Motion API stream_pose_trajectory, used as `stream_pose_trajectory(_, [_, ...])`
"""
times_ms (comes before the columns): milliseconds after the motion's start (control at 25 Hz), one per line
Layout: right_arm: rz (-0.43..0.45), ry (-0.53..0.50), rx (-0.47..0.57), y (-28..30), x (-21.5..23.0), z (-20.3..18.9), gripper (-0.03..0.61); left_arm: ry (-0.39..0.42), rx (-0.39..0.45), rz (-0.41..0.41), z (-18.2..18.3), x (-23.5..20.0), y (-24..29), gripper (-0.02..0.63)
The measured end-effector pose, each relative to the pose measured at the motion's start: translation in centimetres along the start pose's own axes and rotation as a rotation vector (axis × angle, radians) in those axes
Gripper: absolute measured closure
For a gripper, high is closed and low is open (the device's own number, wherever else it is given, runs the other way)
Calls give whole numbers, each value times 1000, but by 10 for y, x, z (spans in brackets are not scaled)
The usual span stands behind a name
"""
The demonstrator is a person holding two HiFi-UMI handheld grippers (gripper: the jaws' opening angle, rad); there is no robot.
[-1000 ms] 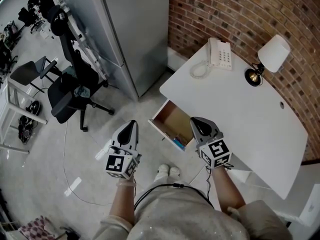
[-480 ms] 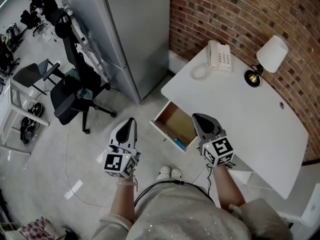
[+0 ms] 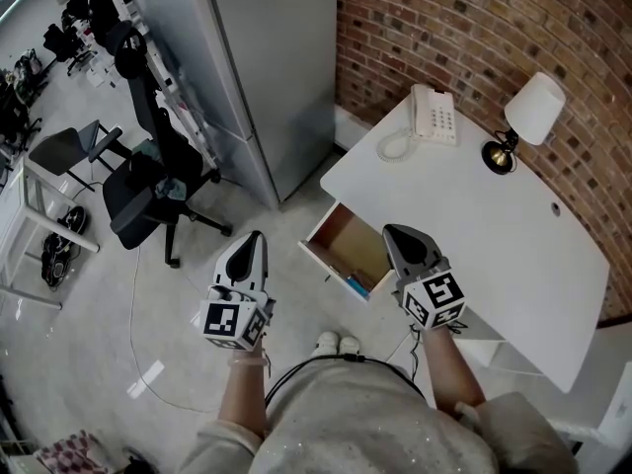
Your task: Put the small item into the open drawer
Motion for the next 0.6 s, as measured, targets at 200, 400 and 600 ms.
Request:
stream_pose_trajectory(200, [0, 1, 8, -1, 0, 3, 574, 8, 9, 4, 6, -1, 0, 609])
stream_pose_trajectory(400, [4, 3, 10, -2, -1, 3, 574, 1, 8, 9, 5, -1, -1, 609])
stream_pose_trajectory(600, [6, 9, 9, -3, 0, 2, 574, -2, 8, 14, 4, 0, -1, 609])
Point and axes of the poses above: the fingertips, and each gripper's own axes: y forward along the fingers, x to its right, z out of its top, the point moved 1 cm from there along -y, backward along the fingers, and after that the axes turned 15 degrees about x, right-handed, at the moved point
